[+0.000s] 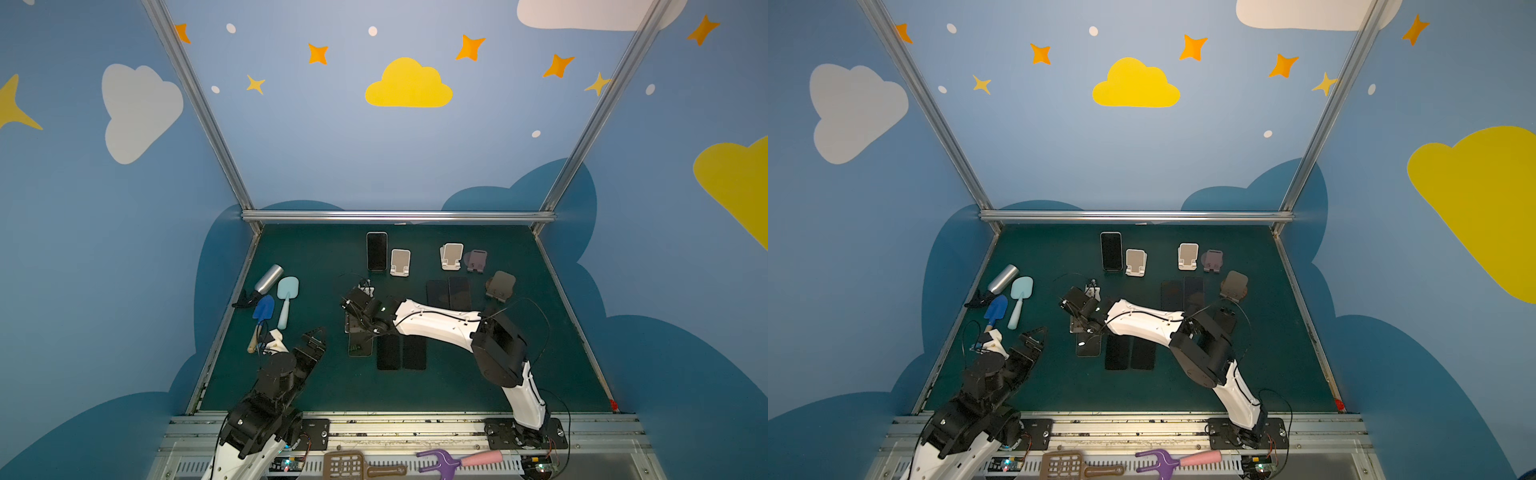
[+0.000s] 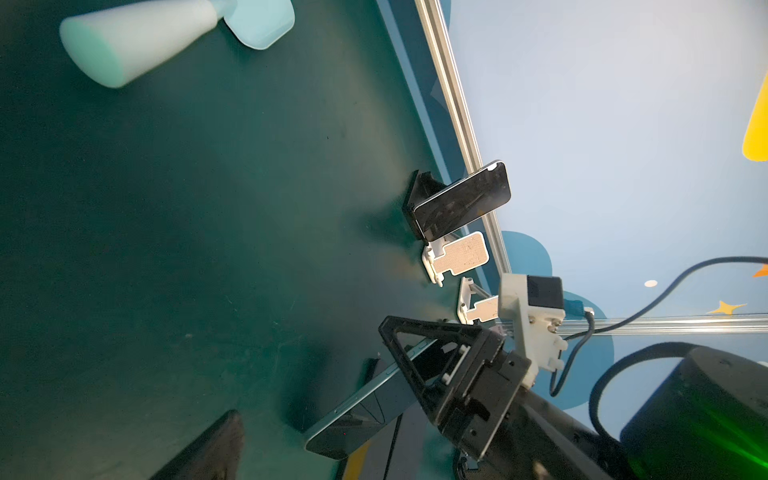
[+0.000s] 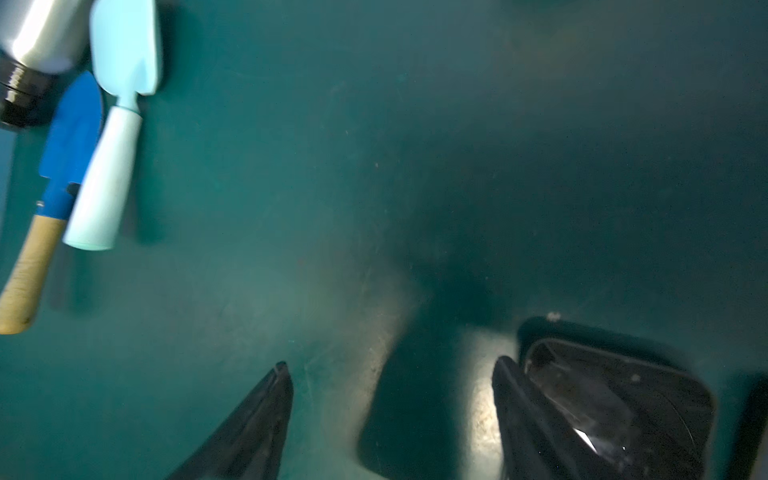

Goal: Remove the phone from the phone stand
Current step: 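Move the open right gripper back toward the dark phones near the robot, then lower the right gripper and grasp the silver-framed dark phone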

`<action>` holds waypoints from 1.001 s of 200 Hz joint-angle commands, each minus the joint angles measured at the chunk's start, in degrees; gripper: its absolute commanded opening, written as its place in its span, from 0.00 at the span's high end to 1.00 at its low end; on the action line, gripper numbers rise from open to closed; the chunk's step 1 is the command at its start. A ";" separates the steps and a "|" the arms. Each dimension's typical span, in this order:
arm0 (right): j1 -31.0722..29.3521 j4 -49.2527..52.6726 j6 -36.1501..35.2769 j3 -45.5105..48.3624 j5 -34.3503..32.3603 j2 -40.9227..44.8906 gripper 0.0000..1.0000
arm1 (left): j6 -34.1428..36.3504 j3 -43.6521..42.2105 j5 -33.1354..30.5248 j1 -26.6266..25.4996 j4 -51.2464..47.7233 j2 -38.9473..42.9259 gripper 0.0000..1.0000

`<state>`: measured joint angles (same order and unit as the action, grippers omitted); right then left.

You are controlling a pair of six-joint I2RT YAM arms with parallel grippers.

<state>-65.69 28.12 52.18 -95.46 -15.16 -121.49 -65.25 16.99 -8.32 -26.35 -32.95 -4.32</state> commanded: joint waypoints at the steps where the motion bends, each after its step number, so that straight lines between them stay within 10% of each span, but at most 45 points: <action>1: -1.55 1.04 2.33 -1.71 1.02 -1.23 0.38 | -0.12 1.07 0.30 0.16 -0.71 0.05 0.00; 200: -2.27 4.05 1.26 -4.21 -2.24 -11.66 0.30 | -1.62 -2.67 0.65 0.13 -0.03 2.56 0.00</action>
<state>-67.72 29.80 54.00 -99.98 -15.55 -129.60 -66.70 15.07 -7.86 -26.35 -33.50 -1.76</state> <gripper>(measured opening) 0.717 0.998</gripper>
